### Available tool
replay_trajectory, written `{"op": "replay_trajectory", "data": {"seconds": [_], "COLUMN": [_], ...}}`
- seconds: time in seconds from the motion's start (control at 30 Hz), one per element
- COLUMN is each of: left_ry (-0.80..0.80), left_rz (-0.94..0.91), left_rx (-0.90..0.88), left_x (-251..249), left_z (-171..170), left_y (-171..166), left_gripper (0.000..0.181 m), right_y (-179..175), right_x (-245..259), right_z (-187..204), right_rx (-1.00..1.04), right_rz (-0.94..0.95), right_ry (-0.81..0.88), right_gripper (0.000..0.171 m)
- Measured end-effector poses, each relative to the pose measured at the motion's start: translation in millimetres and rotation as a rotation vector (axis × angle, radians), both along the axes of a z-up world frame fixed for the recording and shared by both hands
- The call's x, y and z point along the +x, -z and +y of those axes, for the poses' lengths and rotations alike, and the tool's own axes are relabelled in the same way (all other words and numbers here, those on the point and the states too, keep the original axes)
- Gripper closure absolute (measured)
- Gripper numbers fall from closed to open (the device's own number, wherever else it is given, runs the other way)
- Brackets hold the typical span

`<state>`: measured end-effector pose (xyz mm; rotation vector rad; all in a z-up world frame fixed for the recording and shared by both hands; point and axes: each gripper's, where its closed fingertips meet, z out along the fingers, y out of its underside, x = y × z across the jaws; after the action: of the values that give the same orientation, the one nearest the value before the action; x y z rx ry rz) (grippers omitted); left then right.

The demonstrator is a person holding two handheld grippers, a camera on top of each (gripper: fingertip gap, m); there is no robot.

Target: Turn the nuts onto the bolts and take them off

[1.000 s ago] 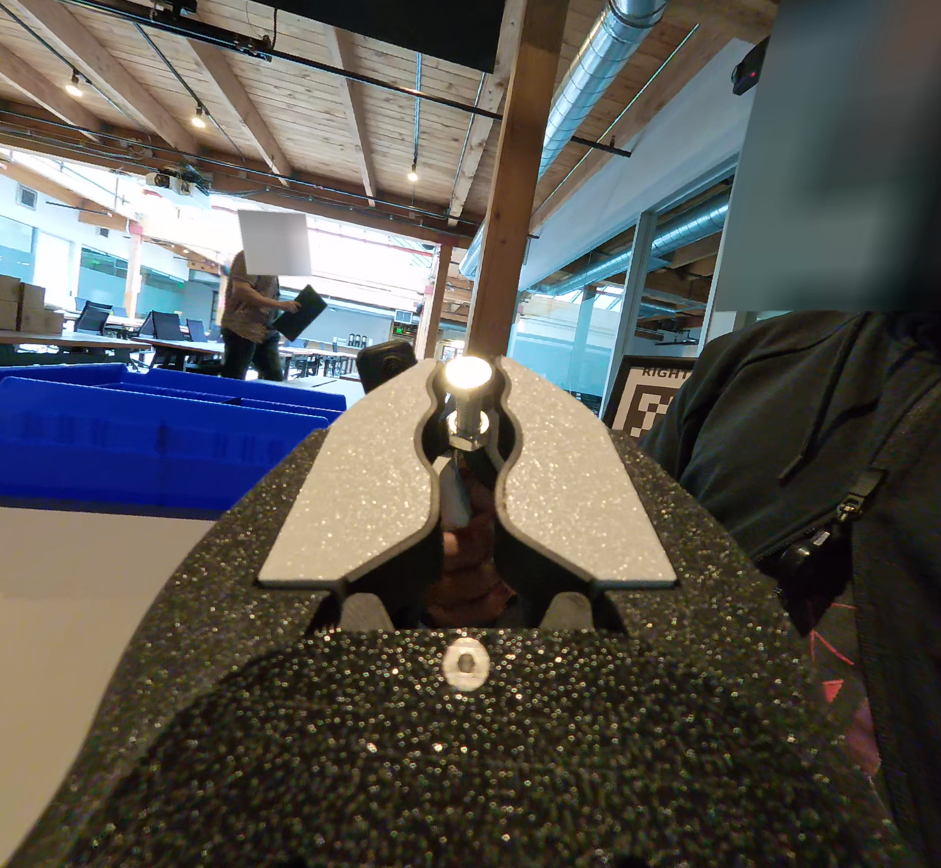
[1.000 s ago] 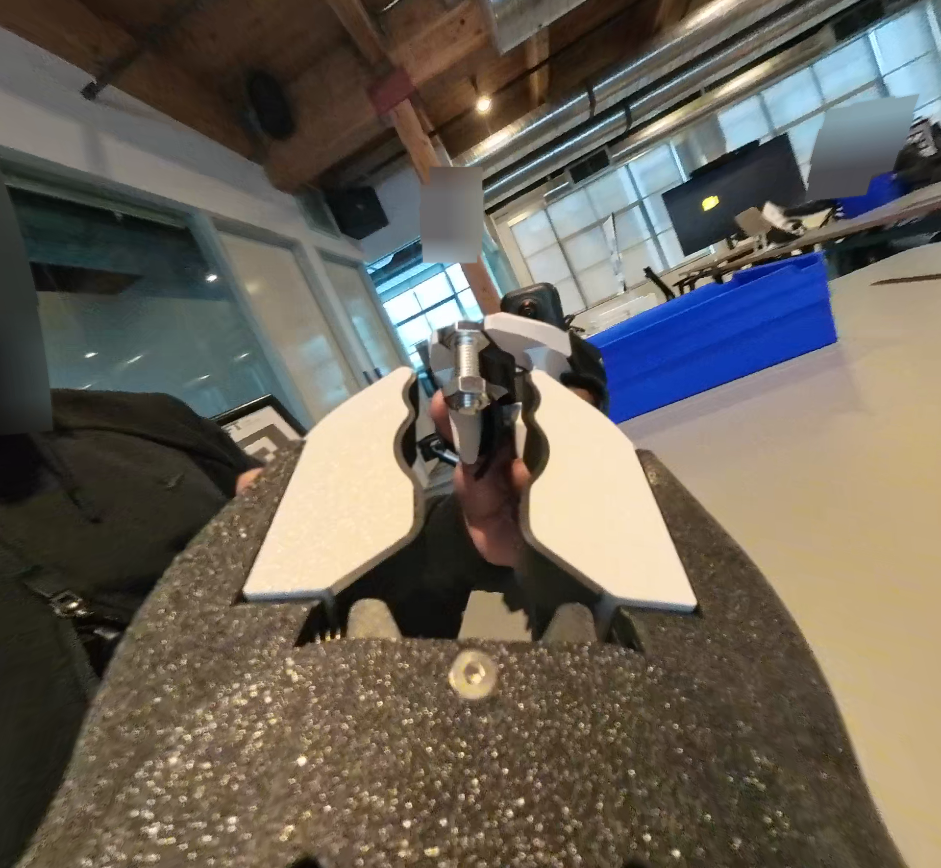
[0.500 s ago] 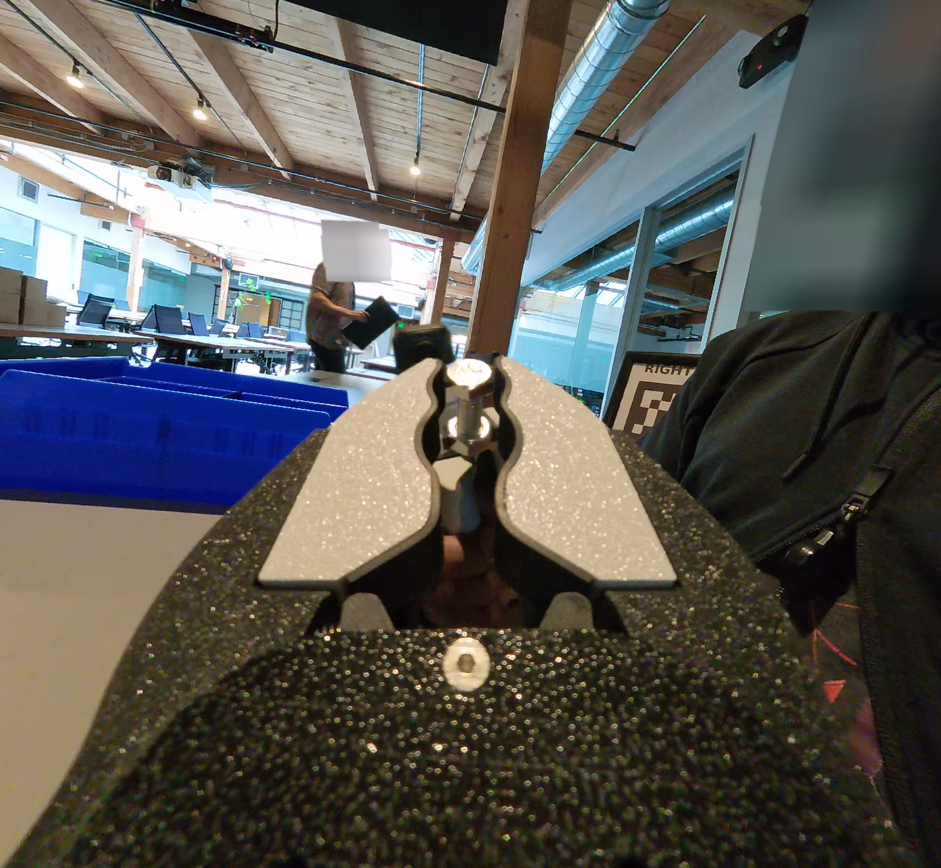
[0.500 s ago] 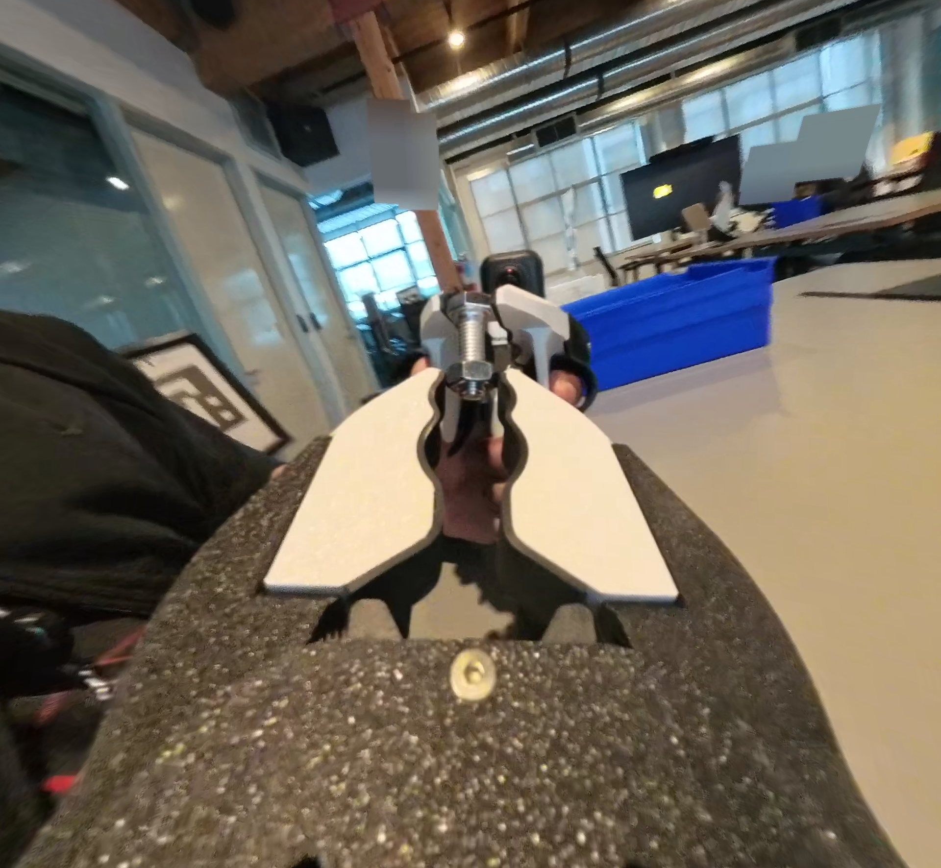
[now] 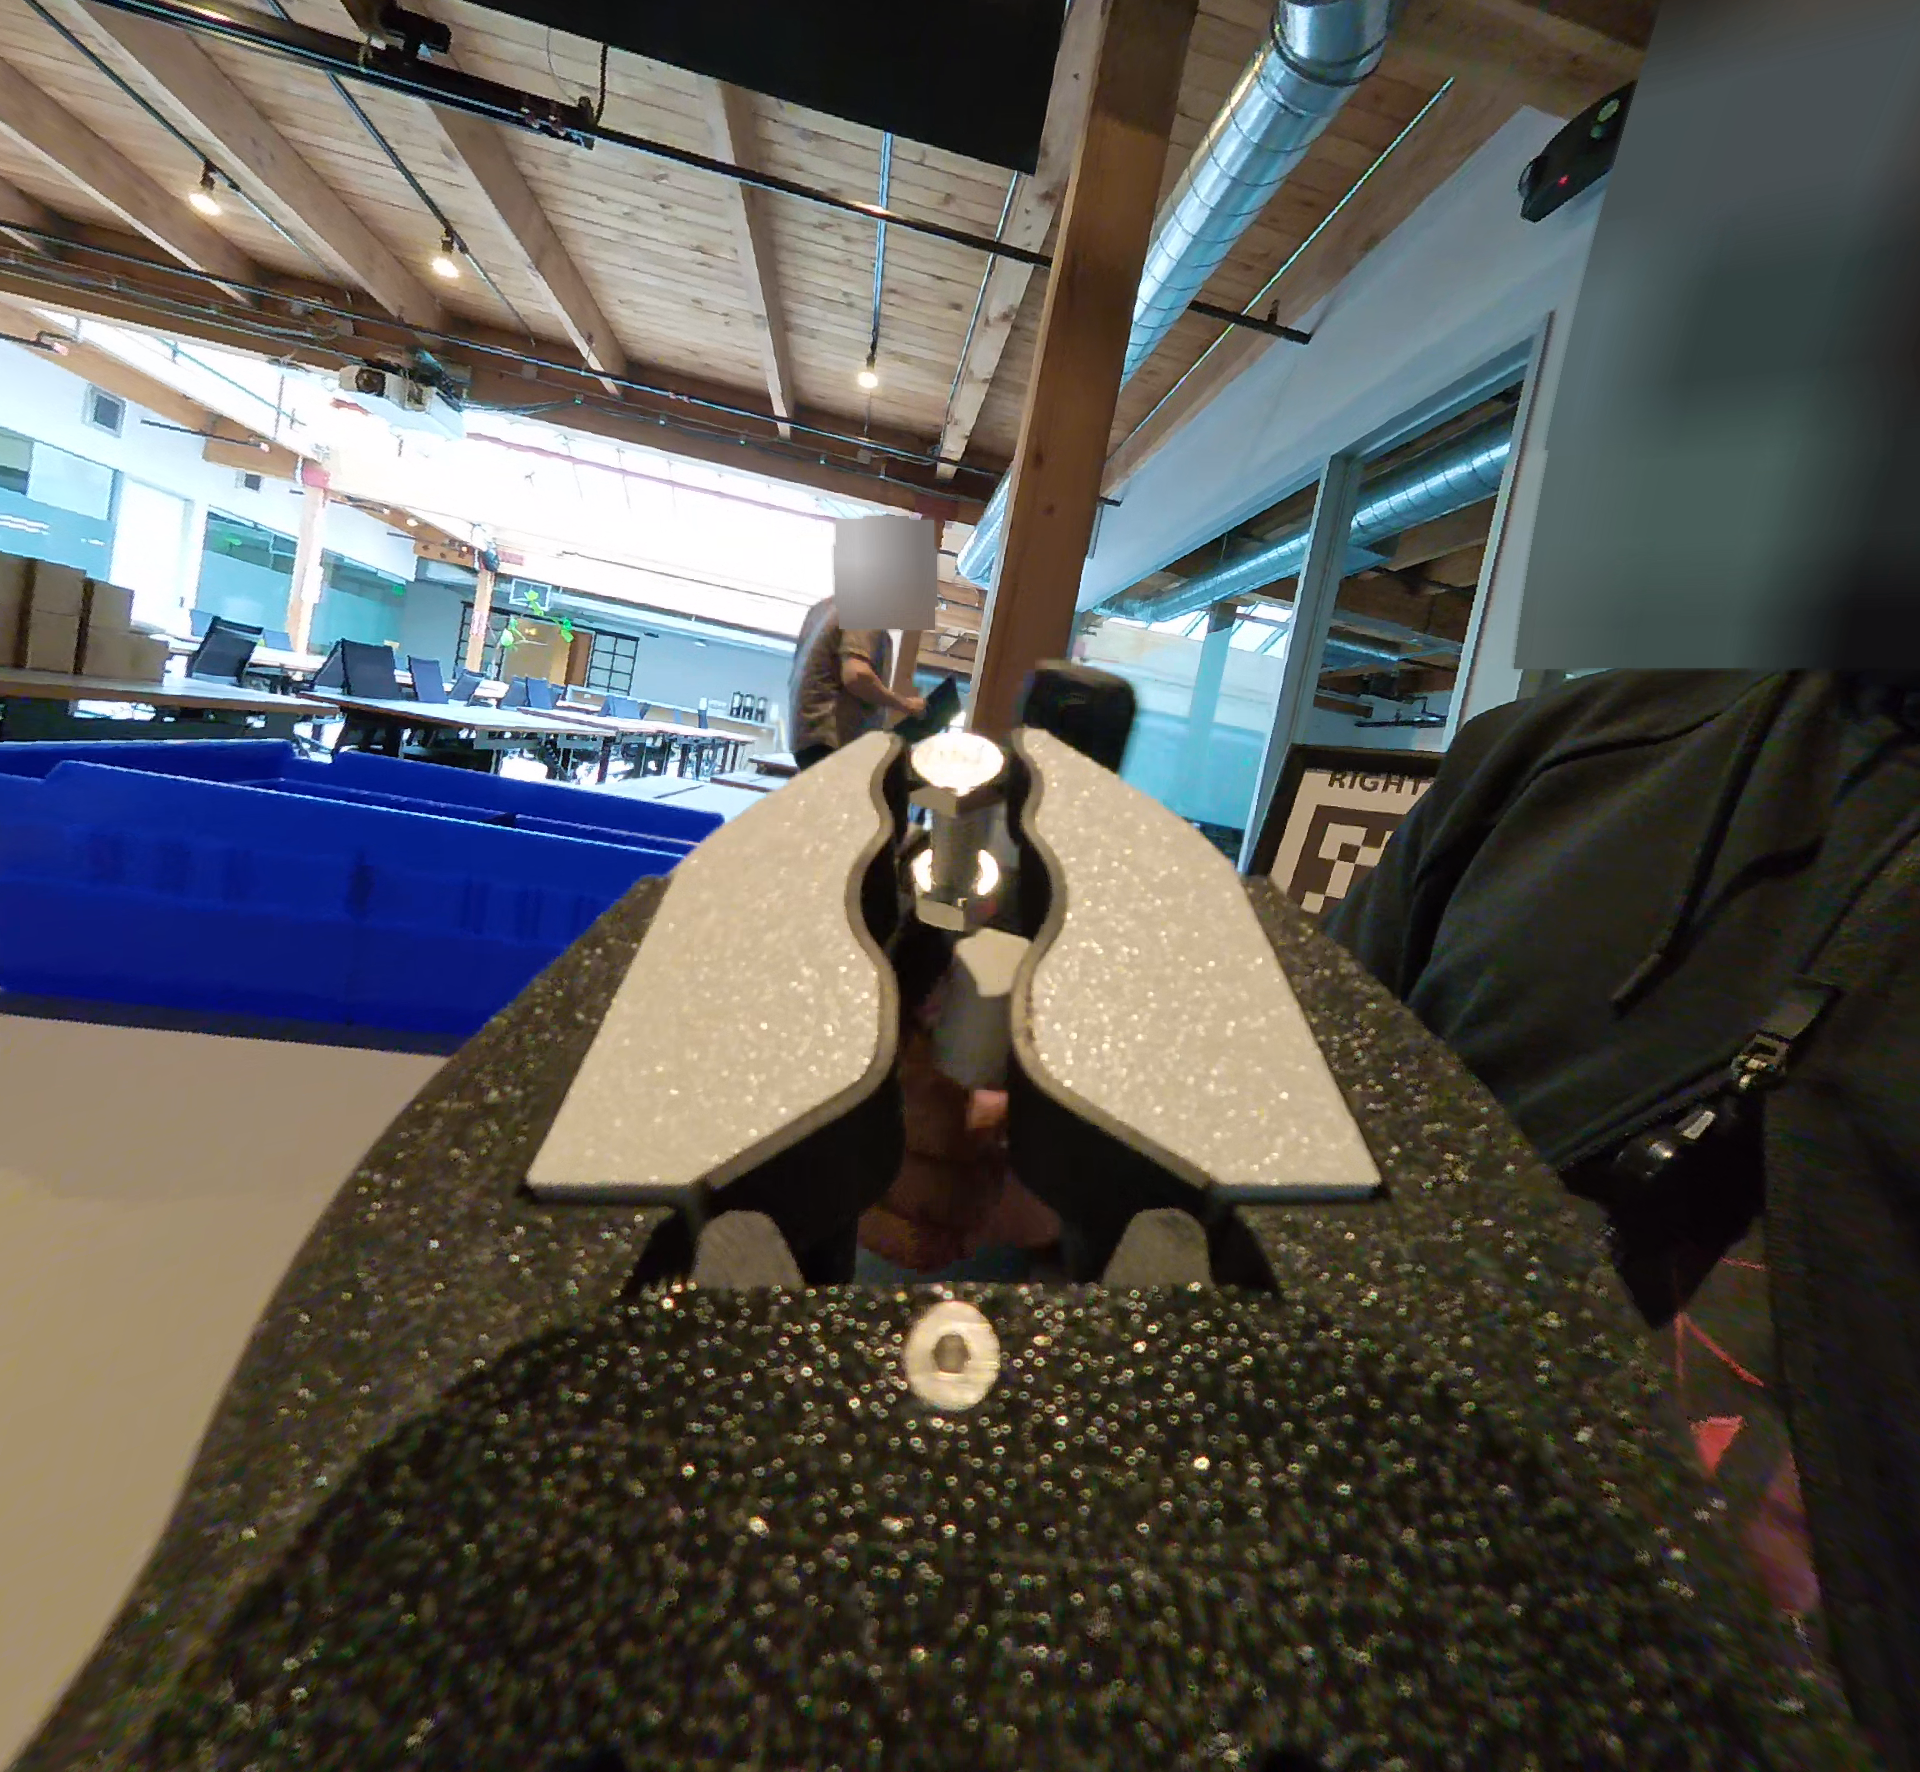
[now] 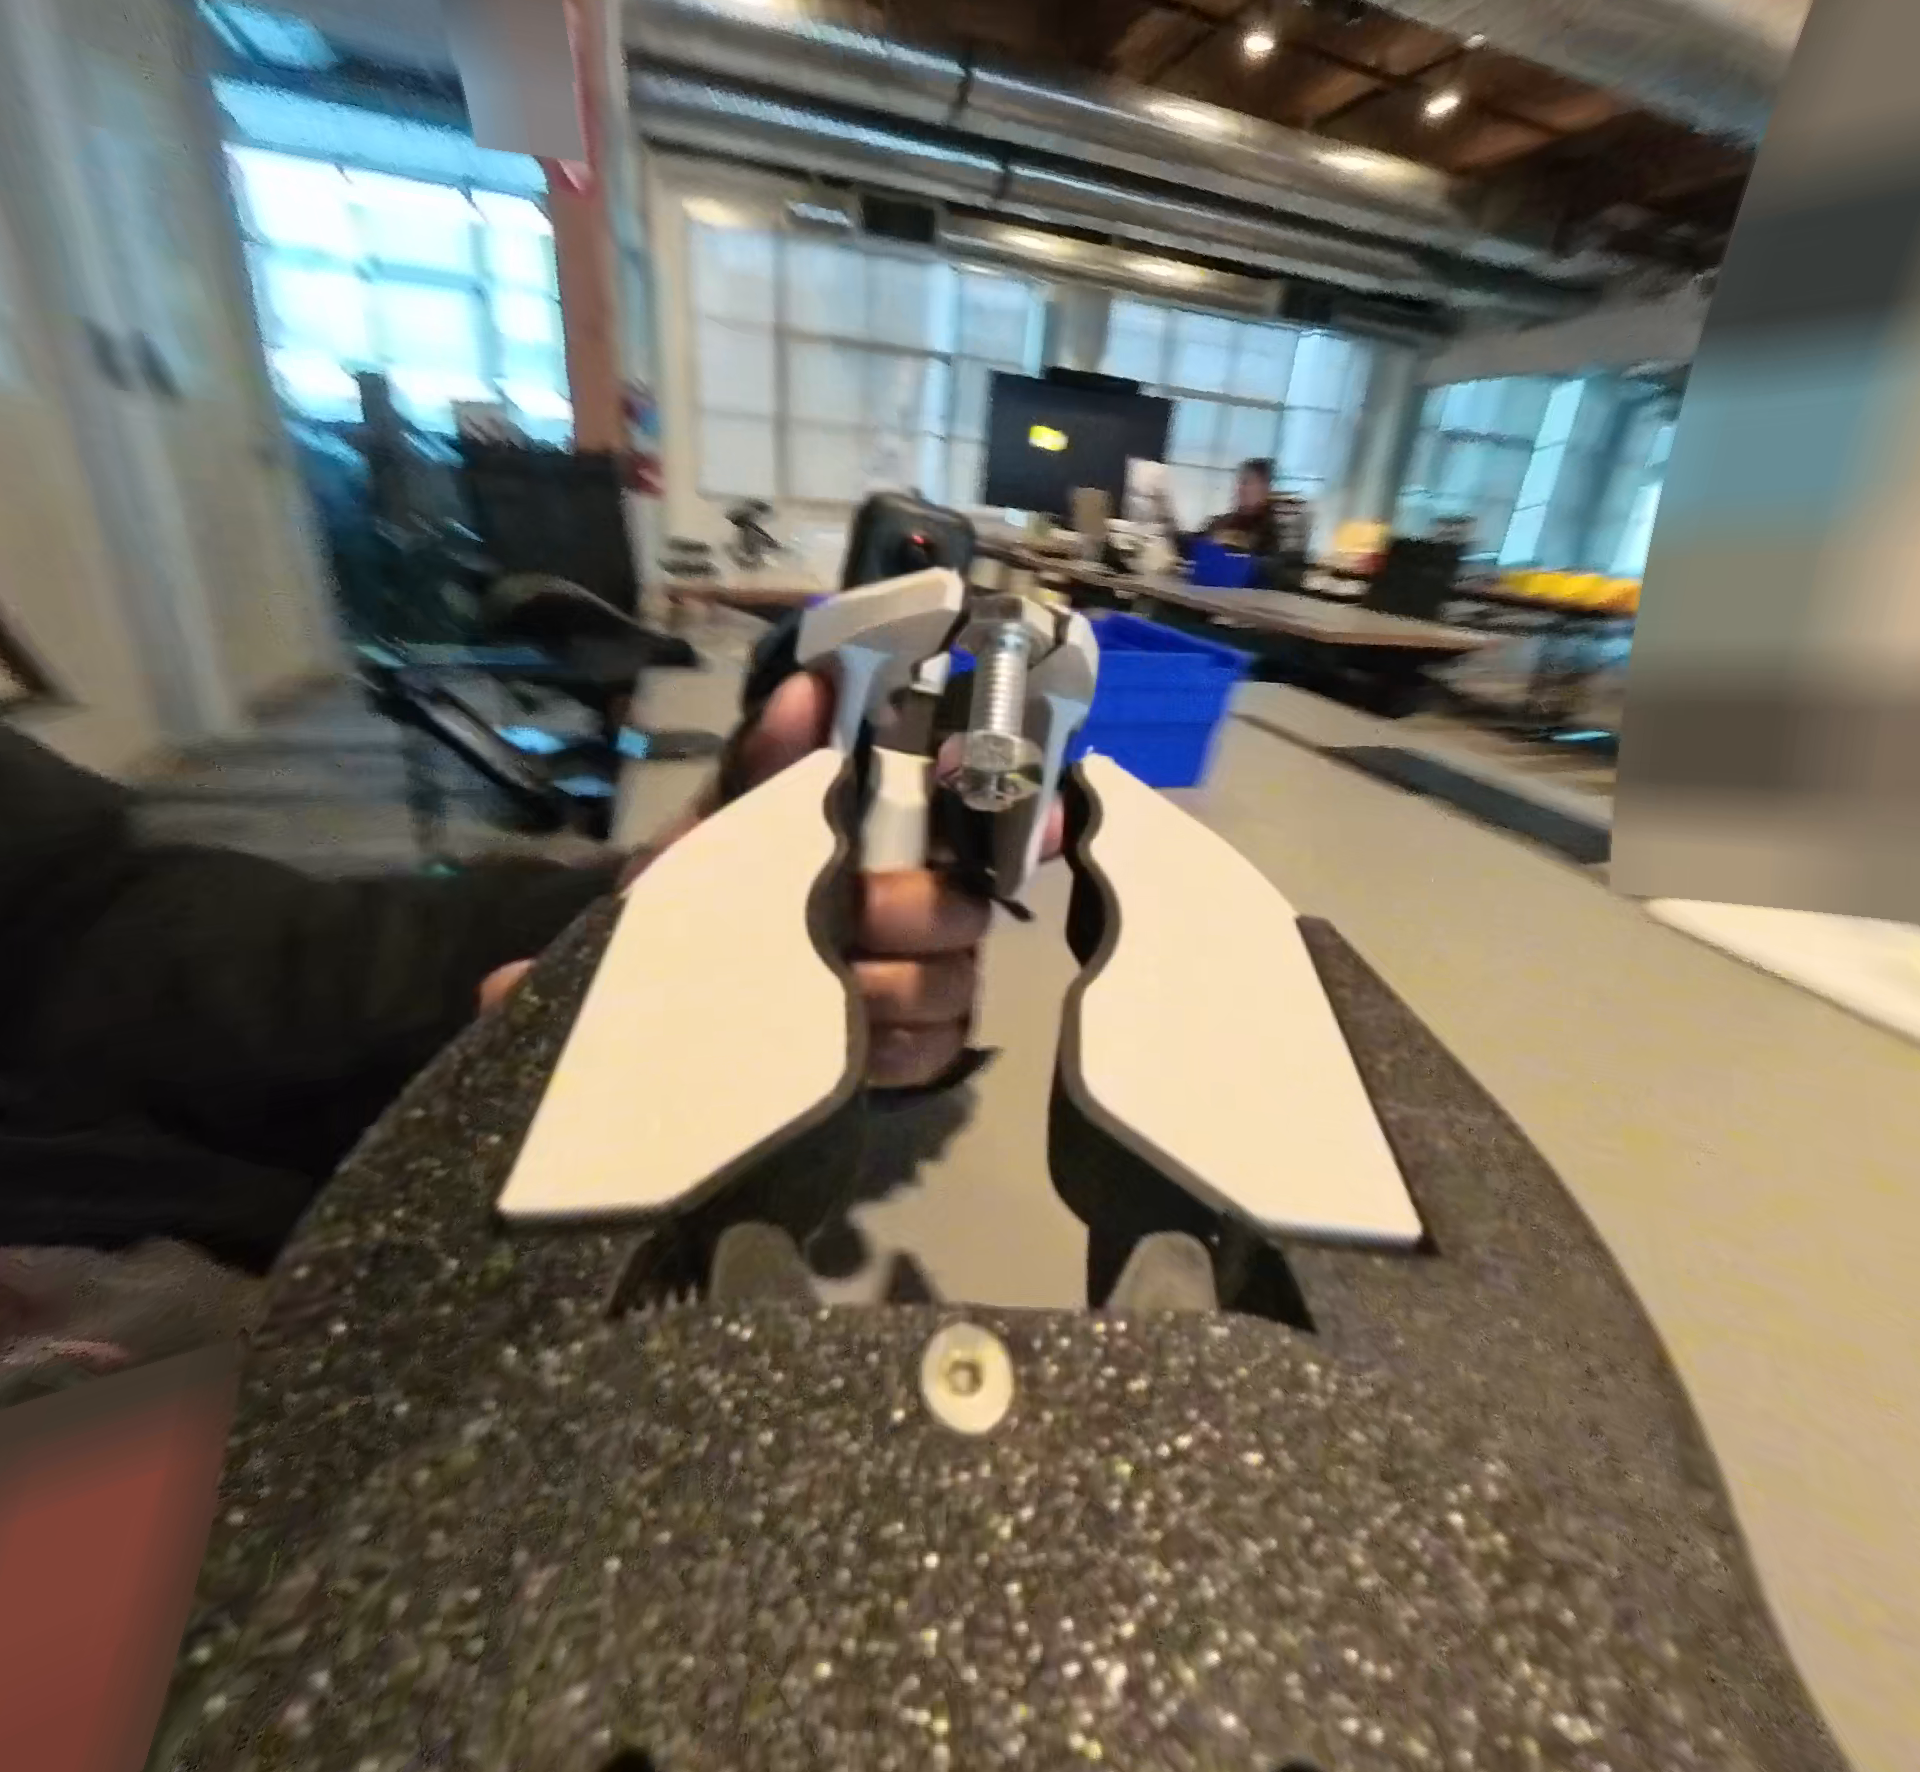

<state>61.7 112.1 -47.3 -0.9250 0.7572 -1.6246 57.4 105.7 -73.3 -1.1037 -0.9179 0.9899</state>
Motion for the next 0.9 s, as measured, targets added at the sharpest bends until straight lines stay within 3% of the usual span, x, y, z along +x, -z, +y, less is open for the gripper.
{"op": "replay_trajectory", "data": {"seconds": [0.17,0.5,0.77,0.9], "left_ry": [0.039,0.097,0.103,0.086], "left_rz": [-0.003,-0.001,-0.002,0.006], "left_rx": [0.021,0.054,0.069,0.062], "left_x": [2,6,6,6], "left_z": [-7,-18,-21,-18], "left_y": [-2,-3,-3,-2], "left_gripper": [0.165,0.165,0.165,0.164], "right_y": [-6,-7,-10,-6], "right_x": [8,4,5,1], "right_z": [2,-10,-18,-18], "right_rx": [-0.372,-0.58,-0.655,-0.562], "right_rz": [0.202,0.269,0.295,0.24], "right_ry": [-0.33,-0.587,-0.718,-0.623], "right_gripper": [0.133,0.134,0.143,0.151]}}
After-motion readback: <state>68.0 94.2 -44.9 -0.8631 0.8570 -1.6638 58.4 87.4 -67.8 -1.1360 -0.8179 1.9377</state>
